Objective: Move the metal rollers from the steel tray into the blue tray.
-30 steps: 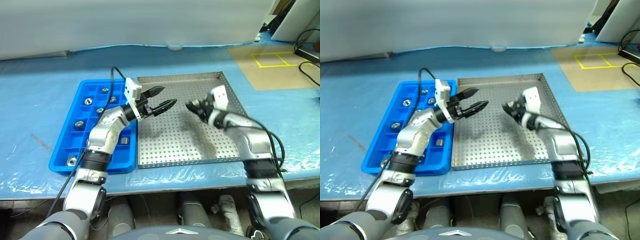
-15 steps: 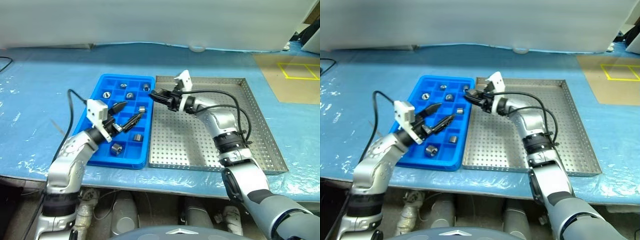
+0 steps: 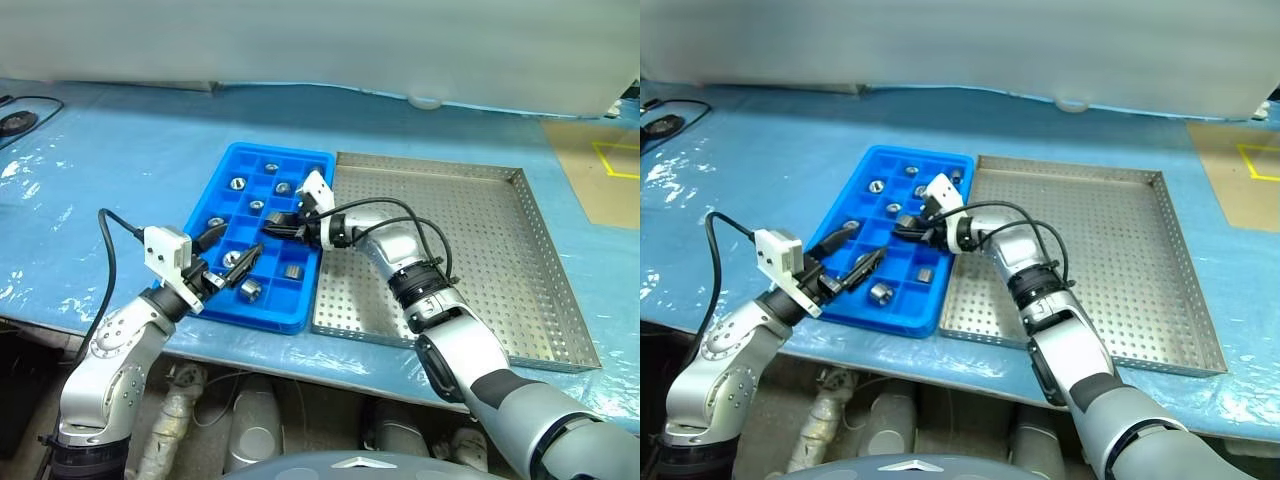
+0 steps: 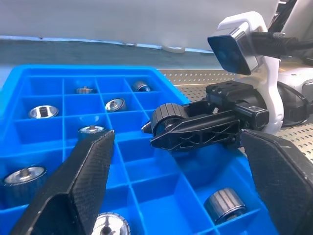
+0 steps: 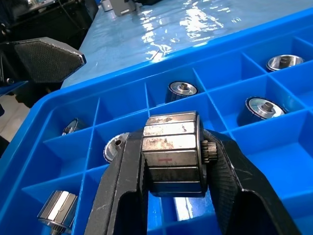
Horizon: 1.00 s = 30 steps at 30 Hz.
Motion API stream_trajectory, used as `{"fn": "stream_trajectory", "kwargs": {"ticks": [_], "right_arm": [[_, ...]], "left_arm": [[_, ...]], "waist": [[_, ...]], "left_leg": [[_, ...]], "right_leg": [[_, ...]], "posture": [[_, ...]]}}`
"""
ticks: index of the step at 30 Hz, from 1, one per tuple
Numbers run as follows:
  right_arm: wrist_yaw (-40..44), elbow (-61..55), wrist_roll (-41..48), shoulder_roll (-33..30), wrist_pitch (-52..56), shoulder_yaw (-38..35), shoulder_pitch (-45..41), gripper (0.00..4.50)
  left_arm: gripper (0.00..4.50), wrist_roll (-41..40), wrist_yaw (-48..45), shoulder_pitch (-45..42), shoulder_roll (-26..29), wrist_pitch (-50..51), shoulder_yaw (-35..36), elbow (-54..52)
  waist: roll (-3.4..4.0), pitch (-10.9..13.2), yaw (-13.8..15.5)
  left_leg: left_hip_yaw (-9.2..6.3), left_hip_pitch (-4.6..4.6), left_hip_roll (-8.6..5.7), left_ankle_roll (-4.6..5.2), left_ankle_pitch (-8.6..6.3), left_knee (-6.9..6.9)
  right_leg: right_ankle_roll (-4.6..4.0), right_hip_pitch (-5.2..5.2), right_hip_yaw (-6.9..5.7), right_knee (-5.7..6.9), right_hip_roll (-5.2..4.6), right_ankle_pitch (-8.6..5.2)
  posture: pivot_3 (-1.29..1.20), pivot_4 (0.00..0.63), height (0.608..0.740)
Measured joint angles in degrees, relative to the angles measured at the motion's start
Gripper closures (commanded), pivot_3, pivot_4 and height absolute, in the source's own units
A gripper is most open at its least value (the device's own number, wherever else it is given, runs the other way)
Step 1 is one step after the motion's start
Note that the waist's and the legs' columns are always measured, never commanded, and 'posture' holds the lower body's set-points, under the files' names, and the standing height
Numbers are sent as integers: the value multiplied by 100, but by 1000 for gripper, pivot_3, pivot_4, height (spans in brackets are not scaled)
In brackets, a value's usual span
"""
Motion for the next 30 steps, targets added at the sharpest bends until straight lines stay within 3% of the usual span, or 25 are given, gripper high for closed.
{"fn": "stream_trajectory", "kwargs": {"ticks": [6,14,21,30], "right_arm": [[-234,171,-224,40,-177,-7,-91,3212],[-301,55,-343,-17,-218,-15,-7,493],[-529,-375,-109,-398,-9,-547,177,493],[-847,-1951,294,-1135,436,-1330,1145,493]], "left_arm": [[165,-82,43,-54,95,65,-4,-1],[165,-89,-49,-394,98,124,-300,78],[165,-72,-369,-1139,31,112,-657,798],[165,260,-1225,-2374,-84,-207,-1253,2321]], "waist": [[0,0,54],[0,0,87],[0,0,25],[-2,-1,-531]], "left_leg": [[0,6,0,-2,1,0],[0,9,-1,-7,4,1],[0,10,-3,-14,9,9],[3,13,-6,-38,26,10]], "right_leg": [[1,1,3,3,1,0],[0,6,6,7,1,0],[1,6,10,16,3,2],[3,7,14,11,7,3]], "posture": [[492,150,740],[376,150,740],[206,150,740],[-23,150,740]]}}
